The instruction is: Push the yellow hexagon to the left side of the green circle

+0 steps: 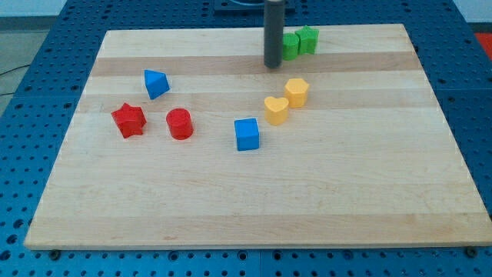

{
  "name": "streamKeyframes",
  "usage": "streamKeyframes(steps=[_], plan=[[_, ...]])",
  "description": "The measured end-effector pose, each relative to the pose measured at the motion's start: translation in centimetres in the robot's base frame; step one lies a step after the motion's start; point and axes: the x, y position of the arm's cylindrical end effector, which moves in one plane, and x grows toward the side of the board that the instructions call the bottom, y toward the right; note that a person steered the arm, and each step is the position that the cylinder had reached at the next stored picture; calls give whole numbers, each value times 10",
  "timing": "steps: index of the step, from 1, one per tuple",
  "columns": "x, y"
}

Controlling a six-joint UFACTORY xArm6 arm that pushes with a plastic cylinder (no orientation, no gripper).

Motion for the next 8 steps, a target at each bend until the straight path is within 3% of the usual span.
streamKeyframes(steps=[1,2,3,4,5,6,8], plan=[[13,93],[86,70],[86,32],[29,10],[33,8],[66,-1],[-10,-43]])
